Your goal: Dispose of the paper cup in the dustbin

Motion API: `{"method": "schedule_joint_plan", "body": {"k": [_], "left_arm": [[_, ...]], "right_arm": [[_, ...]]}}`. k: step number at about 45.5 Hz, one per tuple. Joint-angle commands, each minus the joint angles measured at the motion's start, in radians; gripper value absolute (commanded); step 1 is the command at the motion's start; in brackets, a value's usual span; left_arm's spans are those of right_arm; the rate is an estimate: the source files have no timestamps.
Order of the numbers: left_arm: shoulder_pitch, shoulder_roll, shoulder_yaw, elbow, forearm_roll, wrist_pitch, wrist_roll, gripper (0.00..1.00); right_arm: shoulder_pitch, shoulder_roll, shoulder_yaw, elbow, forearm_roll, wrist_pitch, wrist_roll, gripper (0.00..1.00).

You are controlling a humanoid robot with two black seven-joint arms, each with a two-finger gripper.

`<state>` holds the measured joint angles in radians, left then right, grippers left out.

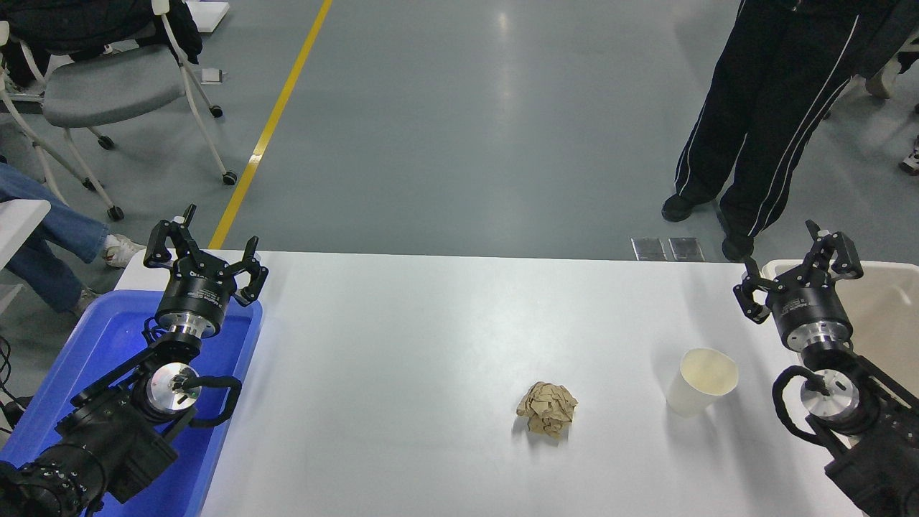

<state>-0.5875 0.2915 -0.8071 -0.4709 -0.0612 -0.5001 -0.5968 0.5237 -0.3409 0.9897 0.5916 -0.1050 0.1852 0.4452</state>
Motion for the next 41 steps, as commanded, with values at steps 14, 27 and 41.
{"method": "schedule_joint_plan", "body": {"k": [14, 27, 41], "left_arm": [[0.000, 0.000, 0.000, 0.000, 0.000, 0.000, 0.000, 1.00], [0.000, 0.000, 0.000, 0.000, 0.000, 0.000, 0.000, 1.00], [0.000, 0.000, 0.000, 0.000, 0.000, 0.000, 0.000, 1.00]], "right_arm": [[-0.011, -0.131, -0.104, 0.209, -0.022, 0.002, -0.095, 1.00], [0.041, -0.262, -0.279, 0.292, -0.183, 0.014, -0.095, 1.00], [0.162, -0.388, -0.511, 0.395, -0.514, 0.027, -0.092, 1.00]]}}
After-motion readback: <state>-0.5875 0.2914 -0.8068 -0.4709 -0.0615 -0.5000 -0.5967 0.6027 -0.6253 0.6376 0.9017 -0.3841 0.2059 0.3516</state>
